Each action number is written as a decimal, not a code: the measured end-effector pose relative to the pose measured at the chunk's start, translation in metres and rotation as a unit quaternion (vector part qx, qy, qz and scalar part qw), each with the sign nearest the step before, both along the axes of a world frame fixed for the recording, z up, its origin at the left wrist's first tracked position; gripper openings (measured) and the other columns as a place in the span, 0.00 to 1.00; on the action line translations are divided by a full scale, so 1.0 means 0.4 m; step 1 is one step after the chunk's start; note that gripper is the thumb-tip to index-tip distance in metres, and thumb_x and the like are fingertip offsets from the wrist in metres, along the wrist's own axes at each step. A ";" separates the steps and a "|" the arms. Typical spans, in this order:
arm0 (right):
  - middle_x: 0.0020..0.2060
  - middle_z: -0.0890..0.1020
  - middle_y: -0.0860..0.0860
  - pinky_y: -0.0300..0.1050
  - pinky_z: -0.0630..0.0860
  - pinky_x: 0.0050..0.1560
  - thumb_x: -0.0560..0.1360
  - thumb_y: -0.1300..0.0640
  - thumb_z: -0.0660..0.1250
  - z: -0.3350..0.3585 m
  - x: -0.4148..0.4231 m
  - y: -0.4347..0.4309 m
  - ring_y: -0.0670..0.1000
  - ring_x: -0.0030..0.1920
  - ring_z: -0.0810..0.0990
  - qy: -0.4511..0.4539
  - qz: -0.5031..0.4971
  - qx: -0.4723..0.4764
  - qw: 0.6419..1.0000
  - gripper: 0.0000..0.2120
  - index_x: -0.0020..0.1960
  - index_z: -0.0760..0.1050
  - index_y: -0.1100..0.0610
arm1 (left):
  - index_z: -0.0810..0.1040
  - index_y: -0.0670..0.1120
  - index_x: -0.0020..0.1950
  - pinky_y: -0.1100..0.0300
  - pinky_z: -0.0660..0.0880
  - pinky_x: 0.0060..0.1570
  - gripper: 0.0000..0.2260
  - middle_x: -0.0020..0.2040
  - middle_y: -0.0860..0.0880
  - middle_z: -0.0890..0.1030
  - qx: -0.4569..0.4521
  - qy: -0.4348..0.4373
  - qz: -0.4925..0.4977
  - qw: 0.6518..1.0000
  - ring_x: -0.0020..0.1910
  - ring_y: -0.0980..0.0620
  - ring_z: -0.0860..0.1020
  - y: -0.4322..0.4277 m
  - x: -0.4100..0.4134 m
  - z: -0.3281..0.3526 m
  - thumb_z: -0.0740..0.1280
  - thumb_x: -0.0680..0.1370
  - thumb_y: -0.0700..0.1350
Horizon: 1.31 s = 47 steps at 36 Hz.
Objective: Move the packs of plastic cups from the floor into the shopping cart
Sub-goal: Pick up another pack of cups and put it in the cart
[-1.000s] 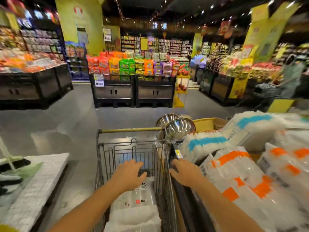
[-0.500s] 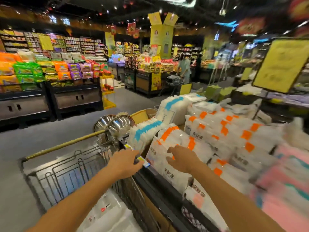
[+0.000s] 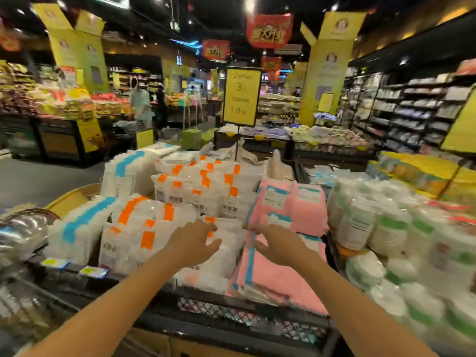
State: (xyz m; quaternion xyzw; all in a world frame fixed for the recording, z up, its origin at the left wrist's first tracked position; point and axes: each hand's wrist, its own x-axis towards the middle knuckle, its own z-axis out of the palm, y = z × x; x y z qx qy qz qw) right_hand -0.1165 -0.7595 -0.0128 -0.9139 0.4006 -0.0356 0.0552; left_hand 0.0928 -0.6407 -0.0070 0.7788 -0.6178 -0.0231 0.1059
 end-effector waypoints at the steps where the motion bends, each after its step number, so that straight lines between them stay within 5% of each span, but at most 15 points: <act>1: 0.68 0.76 0.52 0.51 0.74 0.58 0.82 0.44 0.58 0.002 -0.054 0.001 0.57 0.65 0.76 0.001 -0.015 -0.005 1.000 0.21 0.73 0.68 0.49 | 0.69 0.54 0.73 0.52 0.72 0.63 0.23 0.69 0.51 0.74 -0.002 -0.002 -0.021 1.000 0.64 0.49 0.74 -0.019 -0.042 0.004 0.58 0.80 0.62; 6: 0.67 0.76 0.50 0.50 0.76 0.56 0.82 0.41 0.58 0.005 -0.326 0.032 0.55 0.64 0.76 0.005 -0.102 -0.004 0.995 0.23 0.73 0.69 0.51 | 0.67 0.56 0.75 0.51 0.70 0.64 0.25 0.71 0.50 0.72 0.015 0.007 -0.116 0.993 0.68 0.47 0.71 -0.100 -0.254 -0.002 0.59 0.79 0.63; 11: 0.56 0.81 0.56 0.50 0.77 0.50 0.81 0.43 0.60 -0.005 -0.591 0.109 0.59 0.56 0.79 -0.006 -0.185 -0.003 0.983 0.20 0.64 0.75 0.56 | 0.68 0.55 0.73 0.50 0.70 0.64 0.24 0.71 0.49 0.72 0.023 0.006 -0.189 0.982 0.67 0.46 0.72 -0.127 -0.510 -0.014 0.58 0.79 0.62; 17: 0.66 0.77 0.52 0.51 0.75 0.55 0.81 0.42 0.58 -0.035 -0.892 0.212 0.57 0.62 0.77 0.003 -0.266 0.029 0.963 0.23 0.73 0.68 0.50 | 0.70 0.52 0.72 0.50 0.74 0.59 0.23 0.61 0.48 0.77 0.030 0.017 -0.285 0.958 0.60 0.47 0.76 -0.111 -0.820 -0.024 0.59 0.80 0.61; 23: 0.40 0.73 0.45 0.53 0.79 0.42 0.82 0.45 0.59 -0.053 -1.151 0.333 0.52 0.43 0.77 0.005 -0.348 0.045 0.936 0.17 0.65 0.72 0.54 | 0.70 0.53 0.73 0.53 0.72 0.62 0.27 0.69 0.50 0.74 0.055 0.034 -0.375 0.925 0.66 0.47 0.73 -0.100 -1.097 -0.053 0.59 0.78 0.63; 28: 0.54 0.79 0.50 0.51 0.79 0.48 0.81 0.41 0.58 -0.089 -1.340 0.409 0.54 0.53 0.79 -0.004 -0.441 0.045 0.896 0.19 0.66 0.73 0.51 | 0.70 0.51 0.73 0.51 0.73 0.61 0.23 0.67 0.47 0.75 0.062 0.004 -0.461 0.885 0.64 0.46 0.74 -0.106 -1.312 -0.066 0.58 0.80 0.60; 34: 0.54 0.80 0.56 0.54 0.78 0.52 0.81 0.45 0.59 -0.107 -1.513 0.483 0.57 0.53 0.79 -0.008 -0.524 0.059 0.850 0.17 0.62 0.74 0.56 | 0.70 0.52 0.73 0.51 0.76 0.57 0.24 0.66 0.50 0.76 0.068 0.013 -0.553 0.830 0.60 0.49 0.76 -0.138 -1.521 -0.089 0.59 0.80 0.61; 39: 0.66 0.77 0.55 0.53 0.74 0.62 0.83 0.46 0.59 -0.097 -1.614 0.549 0.57 0.63 0.77 -0.041 -0.602 0.072 0.794 0.21 0.71 0.70 0.56 | 0.68 0.53 0.73 0.51 0.78 0.51 0.25 0.61 0.50 0.76 0.075 -0.011 -0.628 0.774 0.53 0.51 0.78 -0.168 -1.680 -0.105 0.57 0.80 0.63; 47: 0.67 0.77 0.50 0.55 0.76 0.61 0.81 0.40 0.59 -0.119 -1.751 0.726 0.54 0.64 0.76 -0.041 -0.723 0.049 0.688 0.23 0.72 0.69 0.49 | 0.68 0.52 0.74 0.49 0.74 0.60 0.23 0.67 0.48 0.74 0.076 -0.033 -0.719 0.690 0.62 0.46 0.75 -0.115 -1.943 -0.121 0.60 0.80 0.60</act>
